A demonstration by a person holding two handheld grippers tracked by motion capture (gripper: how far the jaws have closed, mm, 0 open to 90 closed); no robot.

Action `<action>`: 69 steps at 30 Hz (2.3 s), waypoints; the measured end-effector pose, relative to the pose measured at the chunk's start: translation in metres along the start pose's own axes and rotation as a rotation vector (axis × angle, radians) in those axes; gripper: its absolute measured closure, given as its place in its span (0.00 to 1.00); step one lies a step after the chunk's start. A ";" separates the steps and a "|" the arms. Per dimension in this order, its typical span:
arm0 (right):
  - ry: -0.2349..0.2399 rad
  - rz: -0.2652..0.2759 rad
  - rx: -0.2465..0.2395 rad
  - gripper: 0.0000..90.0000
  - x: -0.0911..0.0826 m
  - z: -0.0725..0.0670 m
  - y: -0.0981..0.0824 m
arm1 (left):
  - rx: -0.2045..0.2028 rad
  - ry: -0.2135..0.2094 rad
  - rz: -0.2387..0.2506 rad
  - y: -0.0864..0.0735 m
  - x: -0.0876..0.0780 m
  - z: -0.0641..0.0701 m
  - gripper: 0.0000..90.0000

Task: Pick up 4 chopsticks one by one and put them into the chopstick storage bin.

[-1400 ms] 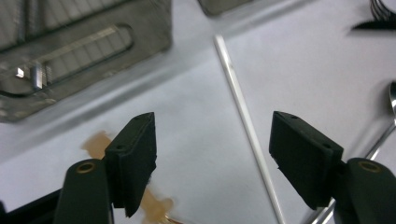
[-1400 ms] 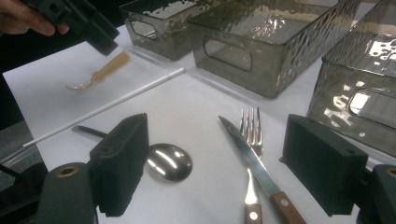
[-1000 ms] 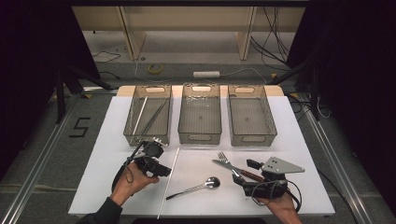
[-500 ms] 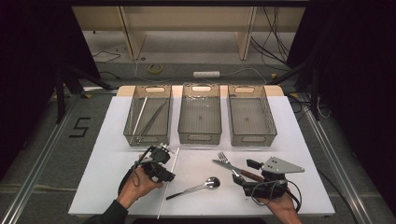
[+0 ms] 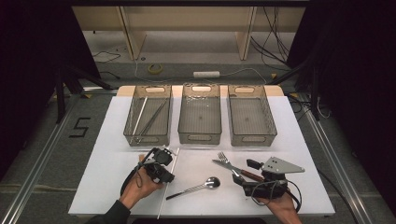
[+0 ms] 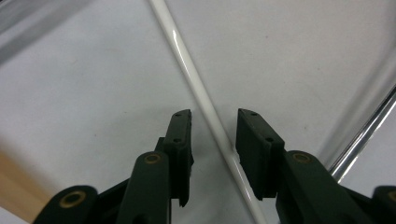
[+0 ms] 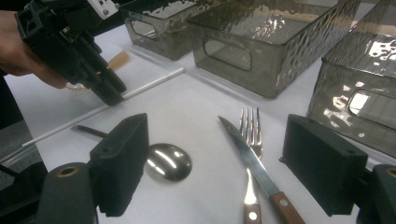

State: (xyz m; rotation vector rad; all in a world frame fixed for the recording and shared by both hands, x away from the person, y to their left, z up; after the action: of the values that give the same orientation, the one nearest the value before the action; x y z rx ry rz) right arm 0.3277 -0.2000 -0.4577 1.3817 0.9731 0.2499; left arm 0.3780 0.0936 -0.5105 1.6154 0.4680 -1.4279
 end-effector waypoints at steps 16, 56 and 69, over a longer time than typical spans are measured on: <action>0.002 -0.004 -0.002 0.27 0.000 0.000 0.000 | 0.044 0.052 -0.010 0.000 0.002 0.003 0.81; 0.001 0.002 0.000 0.27 0.000 0.000 0.000 | 0.016 0.000 0.034 0.001 -0.002 -0.002 0.94; 0.001 0.003 0.001 0.27 -0.001 0.000 0.000 | 0.024 -0.010 0.100 0.005 -0.019 -0.006 0.94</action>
State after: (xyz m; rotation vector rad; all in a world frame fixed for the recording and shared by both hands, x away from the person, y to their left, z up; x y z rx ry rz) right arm 0.3275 -0.2004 -0.4570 1.3847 0.9722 0.2529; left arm 0.3805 0.1010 -0.4918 1.6269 0.3607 -1.3712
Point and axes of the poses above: each handheld gripper's, and its own axes: x roughly forward along the jaws, y roughly out of its top, z roughly to its right, the point moved 5 cm from there along x, roughly forward along the jaws, and after that the axes turned 2 degrees about z, right-handed, at the moved point
